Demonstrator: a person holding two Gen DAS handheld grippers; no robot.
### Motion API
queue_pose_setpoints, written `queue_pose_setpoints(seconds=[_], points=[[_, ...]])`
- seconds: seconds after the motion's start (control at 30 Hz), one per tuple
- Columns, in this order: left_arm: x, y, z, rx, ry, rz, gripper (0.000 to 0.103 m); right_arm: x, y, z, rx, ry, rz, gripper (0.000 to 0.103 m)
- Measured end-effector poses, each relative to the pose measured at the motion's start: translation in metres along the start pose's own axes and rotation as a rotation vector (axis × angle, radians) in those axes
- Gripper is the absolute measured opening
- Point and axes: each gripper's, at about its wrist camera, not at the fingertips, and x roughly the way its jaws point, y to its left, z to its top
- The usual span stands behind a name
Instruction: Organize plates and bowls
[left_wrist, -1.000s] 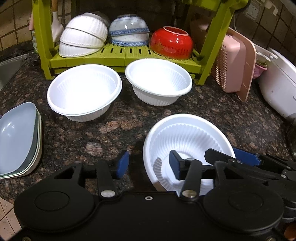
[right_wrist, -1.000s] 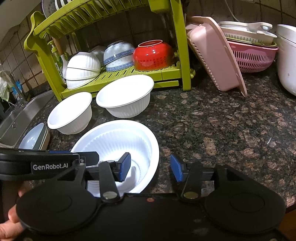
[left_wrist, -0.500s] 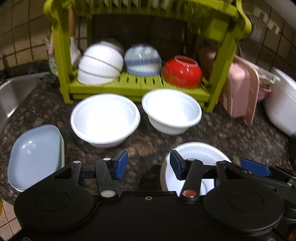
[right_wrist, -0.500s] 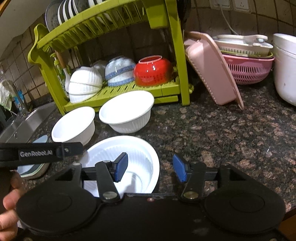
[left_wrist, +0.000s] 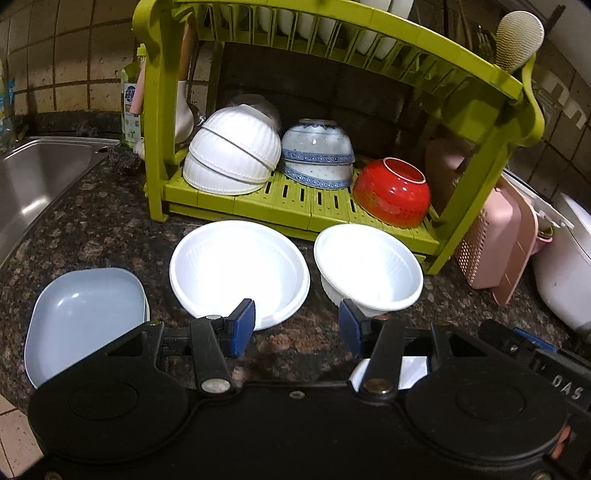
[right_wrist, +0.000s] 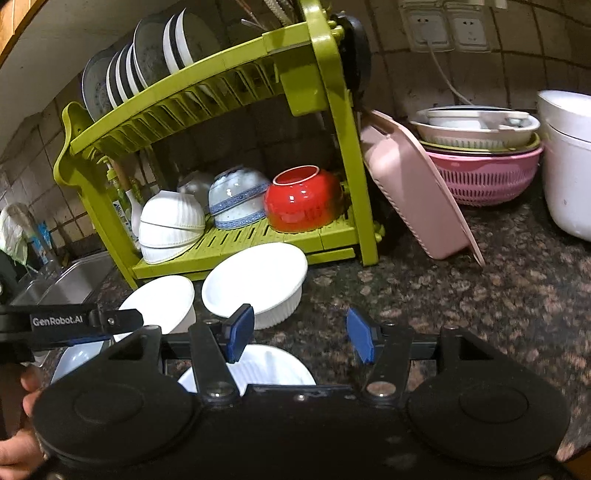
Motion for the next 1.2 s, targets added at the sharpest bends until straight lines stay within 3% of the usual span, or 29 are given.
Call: queue_pose_setpoints(seconds=[0.43, 0.7, 1.2], points=[[0.020, -0.025, 0.054, 0.038, 0.014, -0.067, 0.056, 0.017, 0.001, 0.046, 0.048, 0.030, 0.047, 0.059], [0.071, -0.040, 0.065, 0.111, 0.091, -0.021, 0.056, 0.052, -0.009, 0.055, 0.072, 0.099, 0.042, 0.056], [0.129, -0.050, 0.072, 0.206, 0.172, -0.023, 0.055, 0.116, -0.019, 0.051, 0.068, 0.209, 0.048, 0.051]])
